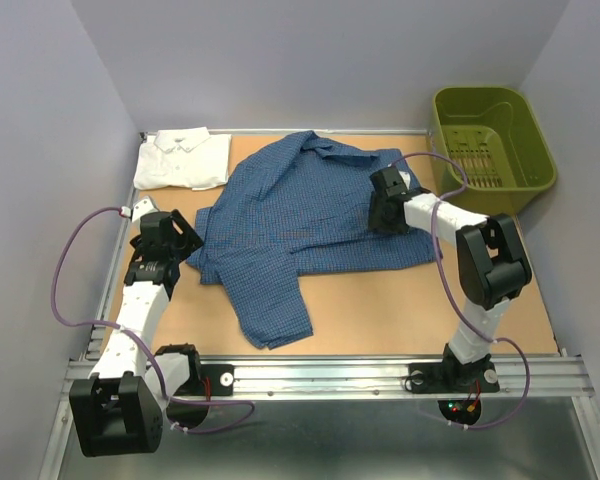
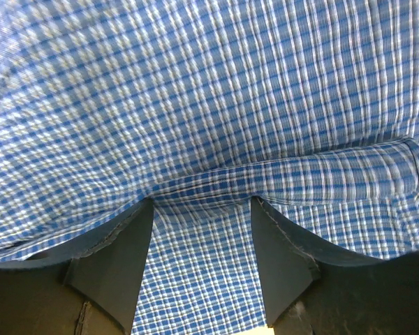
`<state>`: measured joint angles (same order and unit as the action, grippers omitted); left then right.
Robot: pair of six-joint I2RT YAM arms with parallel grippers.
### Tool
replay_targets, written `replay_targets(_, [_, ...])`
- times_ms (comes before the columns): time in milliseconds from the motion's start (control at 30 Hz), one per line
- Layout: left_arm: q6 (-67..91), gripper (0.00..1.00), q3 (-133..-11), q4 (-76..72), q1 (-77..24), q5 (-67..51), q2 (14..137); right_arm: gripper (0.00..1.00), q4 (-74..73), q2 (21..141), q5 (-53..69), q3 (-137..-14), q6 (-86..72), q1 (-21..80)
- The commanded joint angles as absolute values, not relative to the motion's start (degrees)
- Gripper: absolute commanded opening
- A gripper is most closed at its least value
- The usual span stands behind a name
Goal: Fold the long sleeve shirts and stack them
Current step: Fold the shirt
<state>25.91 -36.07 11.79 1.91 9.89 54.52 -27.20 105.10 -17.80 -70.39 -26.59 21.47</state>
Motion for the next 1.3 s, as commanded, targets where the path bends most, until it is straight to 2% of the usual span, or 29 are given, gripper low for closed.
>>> replay_targets(0, [25.05,0.83,-35.68,9.93,1.67,9.93,53.79,0.64,-24.00,104.86,-17.85,-74.18,-23.38,22.32])
replay_targets(233, [24.87,0.83,-35.68,9.76,1.58,9.41,54.49,0.67,-23.56,96.96,-10.56,-69.10,-13.82,29.87])
replay_targets(467, [24.70,0.84,-35.77,9.67,1.58,8.88,54.67,0.70,-23.47,90.97,-1.94,-63.81,-3.79,47.79])
replay_targets(600, [24.17,0.84,-36.12,9.41,1.58,9.05,54.93,0.71,-23.55,91.40,2.71,-64.07,-0.88,58.07])
replay_targets(767, [24.00,0.84,-36.04,9.49,1.49,9.49,53.79,0.71,-23.99,94.83,7.29,-65.65,2.11,65.64])
replay_targets(1100, [24.17,0.84,-36.12,10.28,1.32,10.90,52.91,0.70,-24.87,101.33,2.82,-66.80,3.60,71.01])
replay_targets(1267, [24.08,0.84,-36.12,10.37,1.14,10.90,52.47,0.63,-25.05,103.71,-1.75,-68.11,4.13,71.89])
